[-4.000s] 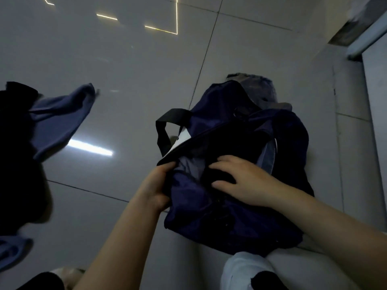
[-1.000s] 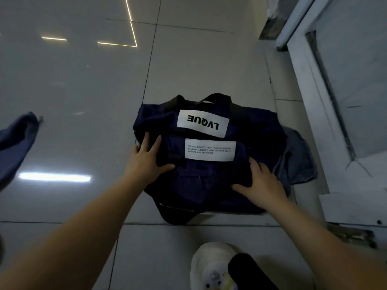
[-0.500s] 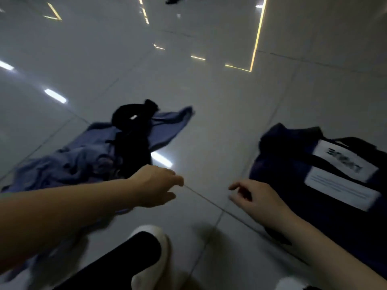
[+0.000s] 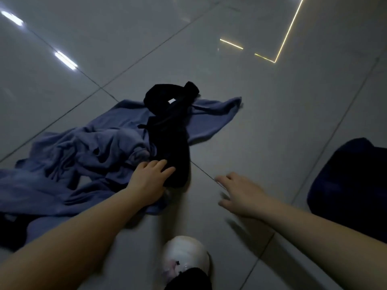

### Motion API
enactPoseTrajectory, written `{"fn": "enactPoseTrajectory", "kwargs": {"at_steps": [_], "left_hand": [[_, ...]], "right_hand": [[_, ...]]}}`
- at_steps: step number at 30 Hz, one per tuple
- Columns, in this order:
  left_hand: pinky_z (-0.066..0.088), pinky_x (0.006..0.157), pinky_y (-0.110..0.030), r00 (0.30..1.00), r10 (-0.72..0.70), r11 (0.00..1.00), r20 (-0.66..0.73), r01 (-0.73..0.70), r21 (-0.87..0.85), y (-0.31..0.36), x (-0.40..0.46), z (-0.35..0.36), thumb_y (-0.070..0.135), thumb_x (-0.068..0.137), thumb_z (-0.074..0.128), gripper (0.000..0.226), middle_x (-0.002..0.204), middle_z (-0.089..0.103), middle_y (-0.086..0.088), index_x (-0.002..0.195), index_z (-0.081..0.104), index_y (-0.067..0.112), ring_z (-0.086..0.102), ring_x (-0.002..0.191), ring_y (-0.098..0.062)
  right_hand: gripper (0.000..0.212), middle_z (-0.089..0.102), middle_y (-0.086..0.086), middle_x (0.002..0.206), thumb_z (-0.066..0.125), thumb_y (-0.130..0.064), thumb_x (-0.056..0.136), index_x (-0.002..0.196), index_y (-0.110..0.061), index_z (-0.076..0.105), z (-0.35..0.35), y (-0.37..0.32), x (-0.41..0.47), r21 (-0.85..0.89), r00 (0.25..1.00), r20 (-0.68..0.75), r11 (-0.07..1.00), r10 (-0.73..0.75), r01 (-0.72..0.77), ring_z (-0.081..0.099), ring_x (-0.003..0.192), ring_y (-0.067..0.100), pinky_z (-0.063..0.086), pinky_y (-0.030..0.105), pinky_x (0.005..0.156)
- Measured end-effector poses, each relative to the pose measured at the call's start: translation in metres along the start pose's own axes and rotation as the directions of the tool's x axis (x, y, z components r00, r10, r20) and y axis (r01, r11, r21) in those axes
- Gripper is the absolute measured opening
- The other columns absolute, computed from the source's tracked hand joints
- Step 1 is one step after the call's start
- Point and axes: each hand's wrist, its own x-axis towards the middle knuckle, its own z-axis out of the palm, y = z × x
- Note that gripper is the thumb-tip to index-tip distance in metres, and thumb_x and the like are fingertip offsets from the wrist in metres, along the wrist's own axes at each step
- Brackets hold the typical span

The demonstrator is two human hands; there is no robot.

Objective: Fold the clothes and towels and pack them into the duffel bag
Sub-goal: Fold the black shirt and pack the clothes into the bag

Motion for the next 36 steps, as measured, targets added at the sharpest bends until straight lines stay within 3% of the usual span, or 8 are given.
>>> {"fn": "enactPoseTrajectory", "kwargs": {"at_steps": [3, 7, 17, 20, 24, 30, 33, 36], "left_hand": [[0.033, 0.09, -0.037, 0.996, -0.016, 0.995, 0.09, 0.007, 0.094, -0.006, 0.007, 0.005, 0.032, 0.098, 0.044, 0.053, 0.14, 0.04, -0.006, 0.147, 0.026, 0.026, 0.044, 0.12, -0.029], [0.028, 0.077, -0.036, 1.0, -0.012, 0.998, 0.028, 0.01, 0.059, -0.002, 0.014, 0.0, 0.02, 0.094, 0.044, 0.024, 0.109, 0.054, -0.003, 0.116, 0.054, 0.021, 0.051, 0.102, -0.028], [0.029, 0.044, -0.028, 0.93, -0.068, 0.877, -0.362, -0.117, -0.466, 0.035, 0.014, -0.032, 0.017, 0.08, 0.058, 0.005, 0.069, 0.061, -0.005, 0.084, 0.059, 0.013, 0.054, 0.05, -0.029], [0.046, 0.053, -0.038, 0.942, -0.06, 0.824, -0.332, -0.141, -0.548, 0.066, 0.017, -0.055, 0.014, 0.088, 0.057, 0.014, 0.095, 0.064, -0.004, 0.101, 0.058, 0.015, 0.059, 0.071, -0.03], [0.04, 0.061, -0.031, 0.904, 0.071, 0.749, -0.421, -0.327, -0.576, 0.115, 0.025, -0.091, 0.021, 0.095, 0.054, 0.016, 0.109, 0.06, 0.002, 0.11, 0.056, 0.018, 0.058, 0.085, -0.021], [0.049, 0.07, -0.036, 0.855, 0.331, 0.736, -0.399, -0.499, -0.458, 0.197, 0.052, -0.105, 0.036, 0.092, 0.044, 0.027, 0.105, 0.059, 0.001, 0.105, 0.059, 0.018, 0.058, 0.094, -0.024], [0.048, 0.088, -0.04, 0.845, 0.455, 0.74, -0.281, -0.534, -0.408, 0.246, 0.065, -0.11, 0.043, 0.093, 0.049, 0.043, 0.133, 0.046, -0.002, 0.131, 0.047, 0.023, 0.048, 0.117, -0.026], [0.036, 0.108, -0.041, 0.823, 0.568, 0.754, 0.012, -0.514, -0.408, 0.297, 0.084, -0.116, 0.049, 0.091, 0.054, 0.074, 0.158, 0.007, -0.008, 0.151, 0.014, 0.034, 0.026, 0.14, -0.03]], "right_hand": [[0.062, 0.033, 0.007, 0.142, 0.057, -0.038, 0.09, 0.144, -0.027, 0.029, 0.013, -0.03, 0.033, 0.006, 0.997, -0.02, 0.997, -0.073, 0.073, 0.039, 0.127, 0.033, 0.041, 0.042, 0.099], [0.064, 0.03, 0.009, 0.144, 0.055, -0.034, 0.092, 0.147, -0.026, 0.024, 0.023, -0.05, 0.062, 0.033, 0.997, -0.014, 0.997, -0.072, 0.072, 0.034, 0.129, 0.033, 0.039, 0.042, 0.1], [0.055, 0.042, 0.008, 0.135, 0.056, -0.03, 0.091, 0.142, -0.025, 0.036, 0.001, -0.02, 0.045, 0.264, 0.991, -0.127, 0.962, -0.031, 0.064, 0.048, 0.12, 0.028, 0.042, 0.037, 0.096], [0.05, 0.046, 0.004, 0.134, 0.056, -0.03, 0.093, 0.14, -0.023, 0.04, -0.014, 0.008, 0.015, 0.301, 0.979, -0.204, 0.952, 0.012, 0.051, 0.051, 0.115, 0.021, 0.041, 0.032, 0.093], [0.044, 0.049, -0.002, 0.131, 0.057, -0.028, 0.093, 0.136, -0.023, 0.046, -0.024, 0.056, -0.042, 0.258, 0.936, -0.345, 0.966, 0.071, 0.022, 0.05, 0.115, 0.014, 0.036, 0.024, 0.091], [0.04, 0.058, 0.003, 0.117, 0.066, -0.031, 0.08, 0.118, -0.018, 0.062, 0.004, 0.126, -0.143, 0.166, 0.794, -0.564, 0.973, 0.228, -0.162, 0.056, 0.108, 0.027, 0.047, 0.042, 0.083], [0.046, 0.053, 0.004, 0.123, 0.073, -0.03, 0.081, 0.123, -0.018, 0.058, 0.032, 0.159, -0.195, 0.278, 0.687, -0.591, 0.906, 0.423, -0.318, 0.053, 0.109, 0.028, 0.049, 0.043, 0.085], [0.061, 0.039, 0.003, 0.138, 0.066, -0.038, 0.086, 0.141, -0.024, 0.042, 0.072, 0.185, -0.247, 0.46, 0.607, -0.452, 0.754, 0.653, -0.469, 0.043, 0.117, 0.027, 0.045, 0.038, 0.09]]}}
